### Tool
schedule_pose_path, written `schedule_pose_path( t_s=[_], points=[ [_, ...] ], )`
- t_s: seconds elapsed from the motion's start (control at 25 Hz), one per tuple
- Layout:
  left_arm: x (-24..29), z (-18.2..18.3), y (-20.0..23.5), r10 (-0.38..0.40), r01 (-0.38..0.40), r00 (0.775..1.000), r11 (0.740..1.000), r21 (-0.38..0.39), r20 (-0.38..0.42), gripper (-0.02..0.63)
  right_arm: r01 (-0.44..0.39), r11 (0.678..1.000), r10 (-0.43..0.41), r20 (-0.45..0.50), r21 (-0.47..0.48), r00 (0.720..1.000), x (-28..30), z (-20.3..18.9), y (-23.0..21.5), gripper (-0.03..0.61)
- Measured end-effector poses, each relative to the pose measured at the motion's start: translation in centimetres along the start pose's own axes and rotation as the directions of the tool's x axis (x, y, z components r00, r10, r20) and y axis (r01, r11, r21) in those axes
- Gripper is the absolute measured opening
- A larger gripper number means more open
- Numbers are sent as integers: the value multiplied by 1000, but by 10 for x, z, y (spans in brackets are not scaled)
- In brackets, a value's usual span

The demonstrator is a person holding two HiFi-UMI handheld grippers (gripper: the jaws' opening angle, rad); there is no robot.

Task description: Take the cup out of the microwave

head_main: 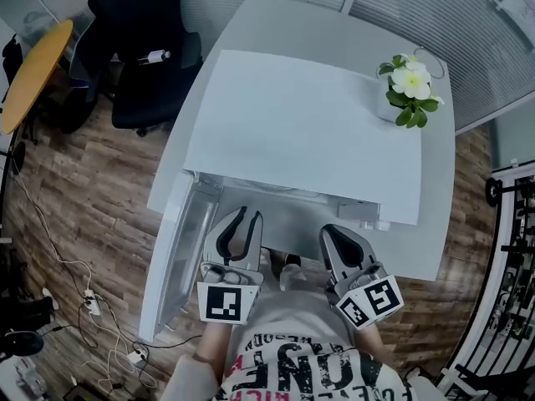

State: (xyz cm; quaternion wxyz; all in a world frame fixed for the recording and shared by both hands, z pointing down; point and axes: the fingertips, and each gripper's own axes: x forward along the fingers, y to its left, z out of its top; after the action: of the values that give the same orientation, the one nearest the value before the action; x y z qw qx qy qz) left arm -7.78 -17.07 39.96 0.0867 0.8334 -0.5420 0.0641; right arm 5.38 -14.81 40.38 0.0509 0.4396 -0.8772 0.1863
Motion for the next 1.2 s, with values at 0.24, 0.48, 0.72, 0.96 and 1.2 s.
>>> schedule_pose_path(
  t_s=[0.24,0.48,0.72,0.96,1.2],
  points=[
    [18,-11,-2,-131,132,991,991,25,-34,86,85,996,-86,46,16,995,23,8,-7,26],
    [15,-13,-8,-240,241,970,968,66,-20,81,156,987,-159,74,34,985,28,2,2,26],
    [9,-17,-2,-275,276,961,960,41,-25,81,206,977,-210,78,52,975,29,-6,8,25],
    [12,-19,-15,-313,314,949,948,46,-28,80,220,974,-225,80,61,971,27,-8,0,25],
    [18,-22,-17,-322,324,946,945,39,-40,41,216,974,-221,84,68,972,27,-4,-2,26]
  ],
)
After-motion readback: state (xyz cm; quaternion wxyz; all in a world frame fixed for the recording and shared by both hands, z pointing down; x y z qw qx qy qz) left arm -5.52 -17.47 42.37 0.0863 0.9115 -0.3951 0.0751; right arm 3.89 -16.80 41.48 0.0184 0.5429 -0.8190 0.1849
